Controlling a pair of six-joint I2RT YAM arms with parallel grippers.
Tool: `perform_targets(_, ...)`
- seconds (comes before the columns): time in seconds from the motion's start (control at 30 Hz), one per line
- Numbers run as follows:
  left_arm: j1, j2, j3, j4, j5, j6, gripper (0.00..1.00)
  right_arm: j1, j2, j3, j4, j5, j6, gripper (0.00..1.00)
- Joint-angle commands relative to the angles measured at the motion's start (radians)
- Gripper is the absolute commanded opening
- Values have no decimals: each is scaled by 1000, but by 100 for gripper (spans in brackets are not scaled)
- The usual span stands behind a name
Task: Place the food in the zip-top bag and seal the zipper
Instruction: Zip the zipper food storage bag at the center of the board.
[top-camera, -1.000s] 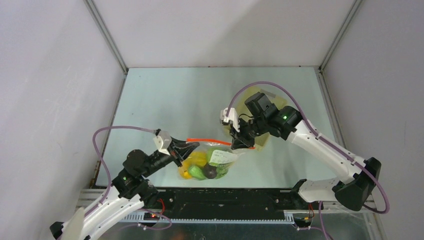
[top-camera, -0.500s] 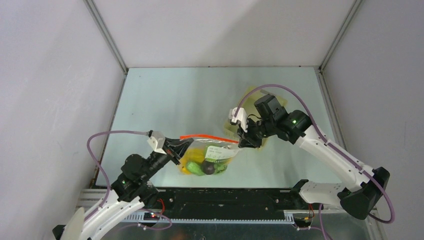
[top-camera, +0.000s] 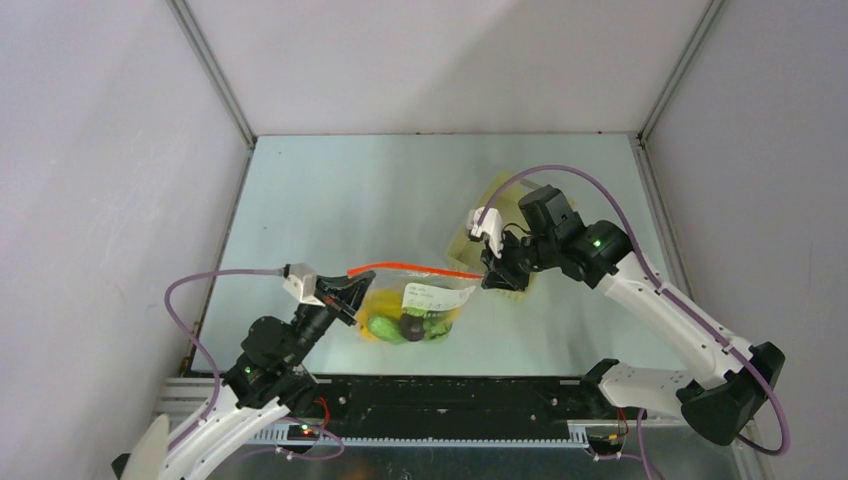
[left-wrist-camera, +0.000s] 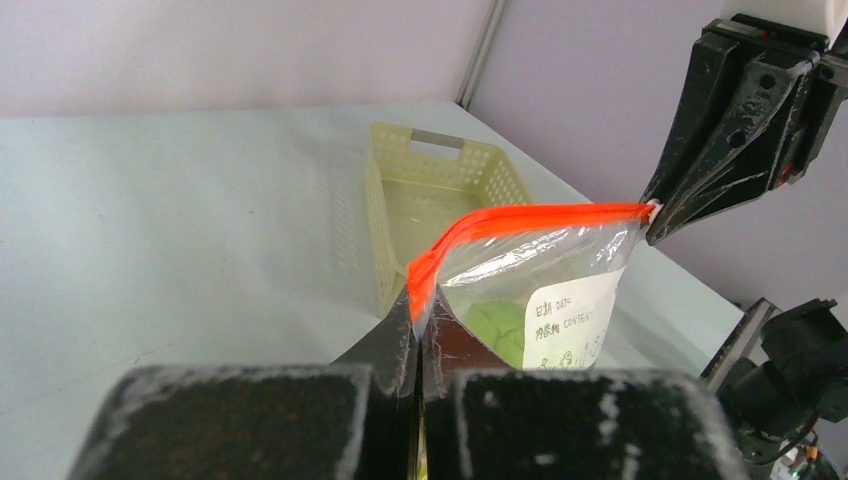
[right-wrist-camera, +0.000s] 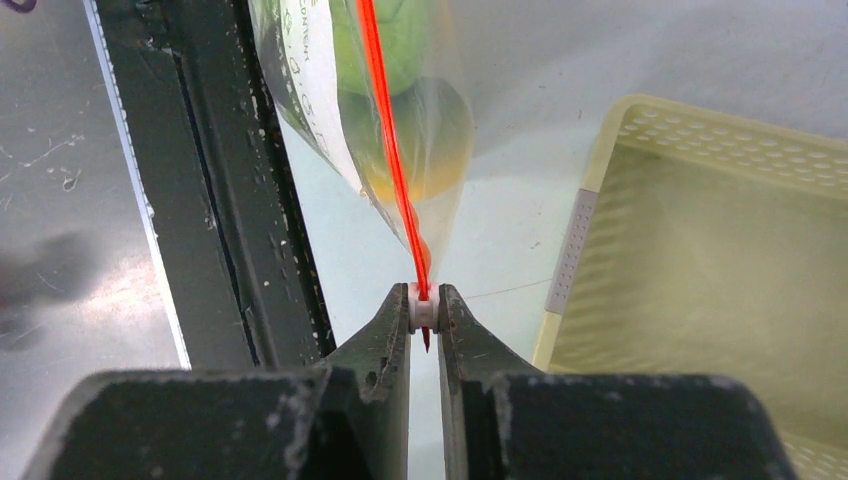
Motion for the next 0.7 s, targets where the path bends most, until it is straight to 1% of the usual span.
perform_targets(0.0,9,-38,8,41,-151,-8,0,-26,-46,-6,-34,32,17,0)
perform_targets(0.3,9,14,32,23,-154,-11,0,-34,-56,-6,-10,36,34,0)
perform_targets(0.33,9,21,32,34,-140,-11,0,-34,-57,-6,-3,31,42,1)
perform_targets(0.37,9,36,33,43,-132,-12,0,-34,-58,-6,16,31,50,4)
perform_targets(0.43,9,61,38,72,-108,-19,0,-35,-58,-6,64,55,95,32)
perform_targets(0.47,9,70,40,80,-101,-29,0,-35,-59,-8,82,77,130,55)
perform_targets(0.57,9,113,59,89,-131,-51,0,-36,-70,-27,149,134,173,78)
perform_targets(0.6,9,120,62,87,-174,-67,0,-36,-74,-29,157,150,193,94)
perform_targets(0.67,9,144,85,64,-253,-85,0,-36,-89,-32,179,194,227,99)
